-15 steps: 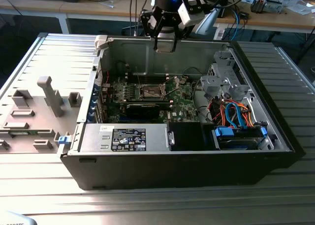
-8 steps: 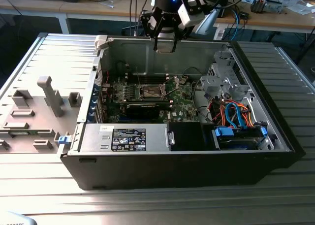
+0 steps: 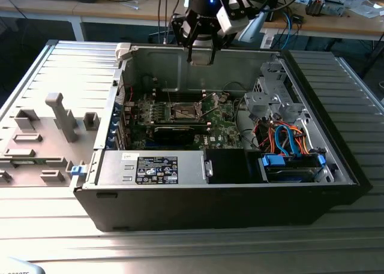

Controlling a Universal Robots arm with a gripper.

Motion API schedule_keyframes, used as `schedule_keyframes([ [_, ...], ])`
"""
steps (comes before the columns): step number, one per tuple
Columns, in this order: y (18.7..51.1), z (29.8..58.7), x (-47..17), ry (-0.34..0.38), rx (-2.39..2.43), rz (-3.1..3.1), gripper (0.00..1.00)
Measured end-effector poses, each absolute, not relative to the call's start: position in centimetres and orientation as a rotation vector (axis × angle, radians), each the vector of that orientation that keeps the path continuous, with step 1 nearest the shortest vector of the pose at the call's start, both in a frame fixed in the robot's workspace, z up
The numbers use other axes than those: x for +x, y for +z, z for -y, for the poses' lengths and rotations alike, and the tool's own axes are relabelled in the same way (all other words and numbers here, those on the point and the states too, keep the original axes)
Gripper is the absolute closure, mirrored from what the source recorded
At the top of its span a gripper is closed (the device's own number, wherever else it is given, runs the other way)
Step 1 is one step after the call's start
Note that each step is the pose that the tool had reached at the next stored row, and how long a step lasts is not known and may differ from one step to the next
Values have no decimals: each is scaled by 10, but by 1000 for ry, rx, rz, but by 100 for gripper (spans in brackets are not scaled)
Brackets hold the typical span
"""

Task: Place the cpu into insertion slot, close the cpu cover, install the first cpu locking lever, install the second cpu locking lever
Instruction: 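Place the cpu into insertion slot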

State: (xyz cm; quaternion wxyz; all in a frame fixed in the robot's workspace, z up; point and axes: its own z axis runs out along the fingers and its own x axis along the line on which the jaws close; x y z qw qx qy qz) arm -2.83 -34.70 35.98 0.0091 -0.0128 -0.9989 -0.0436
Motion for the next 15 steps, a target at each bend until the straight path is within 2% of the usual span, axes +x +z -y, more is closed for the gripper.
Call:
schedule_keyframes([
  [15,349,349,-28,-136,-40,3120,45],
])
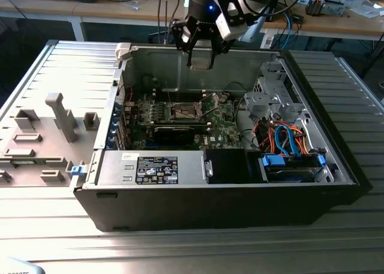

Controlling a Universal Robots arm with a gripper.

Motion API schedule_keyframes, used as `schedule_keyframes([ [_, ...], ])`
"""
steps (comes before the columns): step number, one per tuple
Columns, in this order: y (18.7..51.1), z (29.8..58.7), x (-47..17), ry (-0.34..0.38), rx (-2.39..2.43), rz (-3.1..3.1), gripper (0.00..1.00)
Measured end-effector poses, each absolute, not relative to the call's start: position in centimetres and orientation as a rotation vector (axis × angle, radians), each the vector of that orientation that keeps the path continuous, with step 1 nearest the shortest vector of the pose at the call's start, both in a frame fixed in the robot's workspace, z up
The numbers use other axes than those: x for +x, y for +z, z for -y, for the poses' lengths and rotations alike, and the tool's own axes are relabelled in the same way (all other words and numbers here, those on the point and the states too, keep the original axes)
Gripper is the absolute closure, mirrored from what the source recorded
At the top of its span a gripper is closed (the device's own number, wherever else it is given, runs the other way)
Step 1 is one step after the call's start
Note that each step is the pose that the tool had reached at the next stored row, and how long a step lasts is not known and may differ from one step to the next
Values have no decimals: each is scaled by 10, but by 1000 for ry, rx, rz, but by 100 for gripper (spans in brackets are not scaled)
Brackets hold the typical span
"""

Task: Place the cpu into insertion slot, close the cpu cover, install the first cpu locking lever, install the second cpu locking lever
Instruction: 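Place the cpu into insertion slot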

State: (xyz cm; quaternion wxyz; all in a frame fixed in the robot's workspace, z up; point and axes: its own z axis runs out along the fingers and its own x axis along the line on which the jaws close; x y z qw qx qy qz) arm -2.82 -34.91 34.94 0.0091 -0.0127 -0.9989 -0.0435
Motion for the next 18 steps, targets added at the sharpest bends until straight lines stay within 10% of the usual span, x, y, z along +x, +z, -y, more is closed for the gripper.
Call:
schedule_keyframes([
  [18,342,358,-28,-136,-40,3120,45],
])
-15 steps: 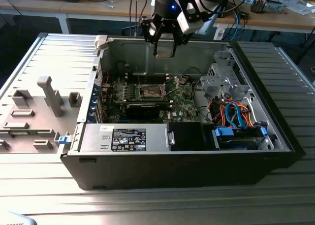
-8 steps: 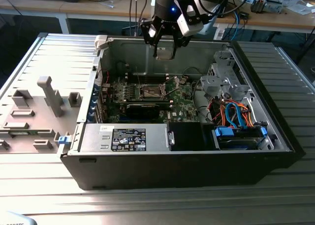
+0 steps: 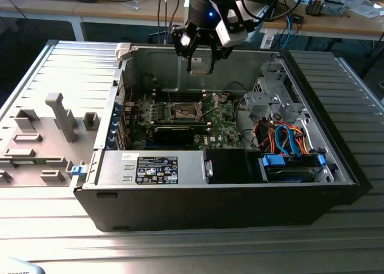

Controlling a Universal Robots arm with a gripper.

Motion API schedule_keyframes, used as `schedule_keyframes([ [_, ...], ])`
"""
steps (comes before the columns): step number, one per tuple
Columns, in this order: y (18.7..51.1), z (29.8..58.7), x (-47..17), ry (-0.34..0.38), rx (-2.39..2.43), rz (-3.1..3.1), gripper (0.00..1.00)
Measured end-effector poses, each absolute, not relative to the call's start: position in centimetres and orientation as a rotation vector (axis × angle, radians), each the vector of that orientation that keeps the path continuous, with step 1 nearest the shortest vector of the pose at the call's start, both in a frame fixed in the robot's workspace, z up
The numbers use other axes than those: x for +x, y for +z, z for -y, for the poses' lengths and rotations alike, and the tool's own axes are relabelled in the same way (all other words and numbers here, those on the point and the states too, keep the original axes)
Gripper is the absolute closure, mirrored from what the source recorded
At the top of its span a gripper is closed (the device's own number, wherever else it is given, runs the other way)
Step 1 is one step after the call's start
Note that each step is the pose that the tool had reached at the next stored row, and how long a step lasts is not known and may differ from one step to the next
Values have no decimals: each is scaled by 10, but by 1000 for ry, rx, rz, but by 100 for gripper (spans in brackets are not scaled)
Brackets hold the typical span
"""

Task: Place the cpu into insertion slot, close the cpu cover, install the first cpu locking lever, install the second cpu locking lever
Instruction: 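Place the cpu into insertion slot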

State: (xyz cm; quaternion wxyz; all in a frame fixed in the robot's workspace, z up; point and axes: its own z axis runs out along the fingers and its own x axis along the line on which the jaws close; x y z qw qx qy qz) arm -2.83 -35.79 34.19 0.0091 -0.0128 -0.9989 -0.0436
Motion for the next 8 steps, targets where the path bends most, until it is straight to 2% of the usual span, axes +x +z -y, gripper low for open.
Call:
schedule_keyframes([
  [8,339,359,-28,-136,-40,3120,45],
])
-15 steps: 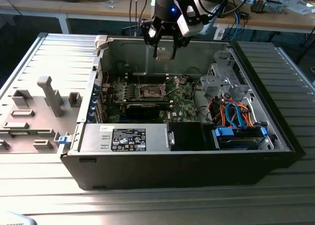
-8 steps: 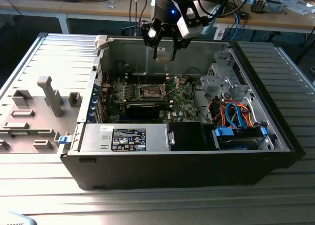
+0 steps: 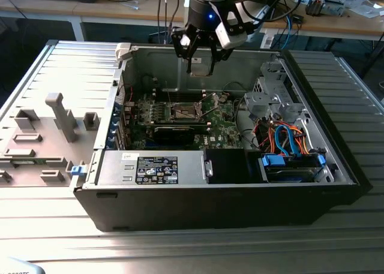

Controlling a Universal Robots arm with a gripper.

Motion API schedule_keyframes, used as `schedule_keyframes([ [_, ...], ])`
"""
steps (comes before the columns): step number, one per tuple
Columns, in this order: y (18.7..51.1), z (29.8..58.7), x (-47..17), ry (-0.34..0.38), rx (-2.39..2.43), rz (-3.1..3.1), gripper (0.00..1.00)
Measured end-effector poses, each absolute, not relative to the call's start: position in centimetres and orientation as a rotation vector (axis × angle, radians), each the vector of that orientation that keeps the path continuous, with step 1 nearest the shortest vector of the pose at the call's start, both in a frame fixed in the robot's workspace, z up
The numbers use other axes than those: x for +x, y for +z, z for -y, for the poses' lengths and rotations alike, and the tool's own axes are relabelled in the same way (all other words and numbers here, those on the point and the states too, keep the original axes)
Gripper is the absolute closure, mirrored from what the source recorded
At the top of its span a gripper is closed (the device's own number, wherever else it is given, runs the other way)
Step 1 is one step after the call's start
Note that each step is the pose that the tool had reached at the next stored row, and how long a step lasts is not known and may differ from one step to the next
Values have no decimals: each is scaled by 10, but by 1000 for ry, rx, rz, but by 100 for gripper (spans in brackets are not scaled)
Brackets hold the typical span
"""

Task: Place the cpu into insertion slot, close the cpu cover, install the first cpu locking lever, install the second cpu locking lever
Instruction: 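Place the cpu into insertion slot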

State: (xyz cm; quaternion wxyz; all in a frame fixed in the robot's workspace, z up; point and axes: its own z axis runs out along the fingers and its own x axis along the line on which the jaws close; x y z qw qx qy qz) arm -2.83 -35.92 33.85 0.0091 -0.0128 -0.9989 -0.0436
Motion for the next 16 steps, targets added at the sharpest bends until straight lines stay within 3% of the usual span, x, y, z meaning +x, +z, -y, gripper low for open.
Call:
schedule_keyframes([
  [16,329,362,-28,-136,-40,3120,45],
])
